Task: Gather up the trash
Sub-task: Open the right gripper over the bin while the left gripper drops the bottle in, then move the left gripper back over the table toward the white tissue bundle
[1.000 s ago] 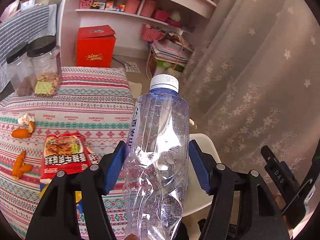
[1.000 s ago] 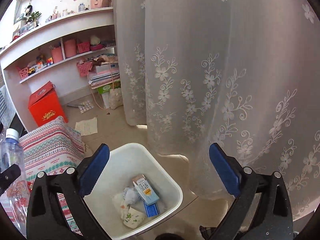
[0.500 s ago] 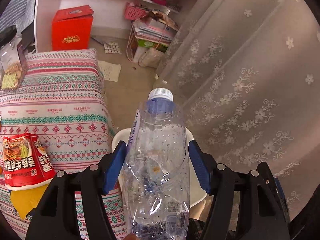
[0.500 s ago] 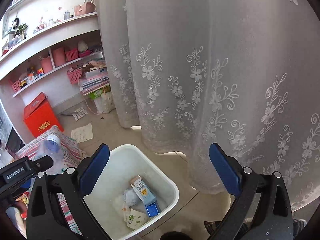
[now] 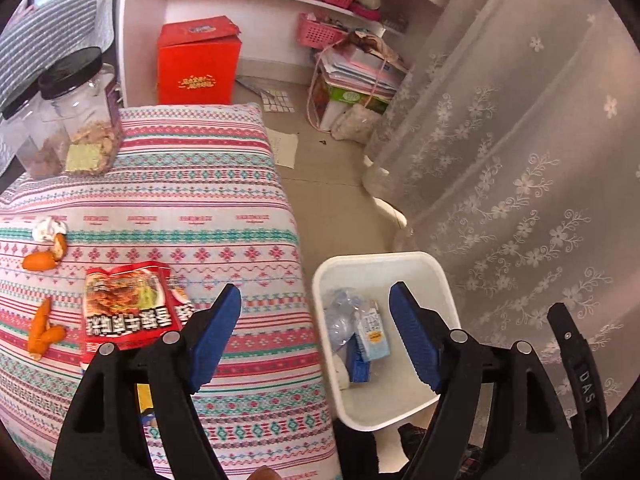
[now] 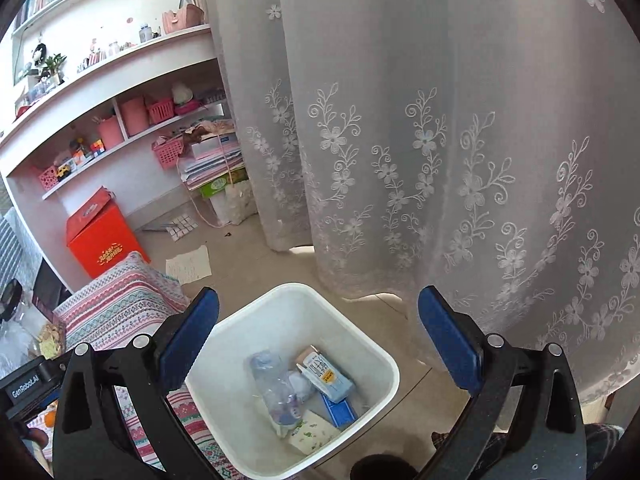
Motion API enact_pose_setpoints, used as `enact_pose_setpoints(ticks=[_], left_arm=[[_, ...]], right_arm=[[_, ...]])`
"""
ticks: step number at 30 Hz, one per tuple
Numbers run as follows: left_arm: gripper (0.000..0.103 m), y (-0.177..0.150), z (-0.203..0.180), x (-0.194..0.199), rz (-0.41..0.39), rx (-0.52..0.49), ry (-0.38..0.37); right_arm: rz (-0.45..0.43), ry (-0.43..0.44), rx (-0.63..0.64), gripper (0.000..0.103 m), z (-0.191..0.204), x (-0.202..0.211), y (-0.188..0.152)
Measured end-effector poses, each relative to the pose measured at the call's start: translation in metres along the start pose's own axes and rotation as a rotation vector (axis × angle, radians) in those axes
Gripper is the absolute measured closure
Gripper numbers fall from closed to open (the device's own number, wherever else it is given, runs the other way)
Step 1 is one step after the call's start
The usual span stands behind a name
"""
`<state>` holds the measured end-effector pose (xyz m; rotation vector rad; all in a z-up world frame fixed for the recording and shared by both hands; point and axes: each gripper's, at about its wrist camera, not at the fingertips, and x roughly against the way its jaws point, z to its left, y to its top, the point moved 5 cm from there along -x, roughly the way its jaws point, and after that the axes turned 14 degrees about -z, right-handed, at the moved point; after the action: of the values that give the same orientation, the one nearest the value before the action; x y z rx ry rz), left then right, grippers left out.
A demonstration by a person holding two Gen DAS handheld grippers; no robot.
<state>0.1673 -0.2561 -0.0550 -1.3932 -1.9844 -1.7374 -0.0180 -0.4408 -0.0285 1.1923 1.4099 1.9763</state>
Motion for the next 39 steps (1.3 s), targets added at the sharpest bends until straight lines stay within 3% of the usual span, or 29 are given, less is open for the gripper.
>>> enact_pose_setpoints(ticks=[10, 17, 20, 27, 33, 39], left_arm=[[0.028, 0.01, 0.106, 0.028, 0.0, 0.034, 0.196], [0.029, 0.015, 0.218, 0.018, 0.138, -0.147, 0.466], [0.039, 0.012, 0.258, 0.01, 0.198, -0.232, 0.557], [0.052, 0.017, 0.296, -0.017, 0.247, -0.286, 0.553], [0.053, 0.022, 0.303, -0.052, 0.284, -0.322, 0.515], [0.055, 0.042, 0.31, -0.07, 0.257, -0.286, 0.481]], right_arm=[[0.061, 0.132, 0.079, 0.007, 0.07, 0.01, -0.019], [0.112, 0.21, 0.137, 0.007, 0.107, 0.011, -0.033], [0.144, 0.234, 0.158, 0.007, 0.122, 0.009, -0.041], [0.179, 0.292, 0.203, 0.007, 0.162, 0.009, -0.057], [0.224, 0.331, 0.228, 0.007, 0.186, 0.007, -0.068], [0.242, 0.348, 0.25, 0.007, 0.196, 0.007, -0.074]])
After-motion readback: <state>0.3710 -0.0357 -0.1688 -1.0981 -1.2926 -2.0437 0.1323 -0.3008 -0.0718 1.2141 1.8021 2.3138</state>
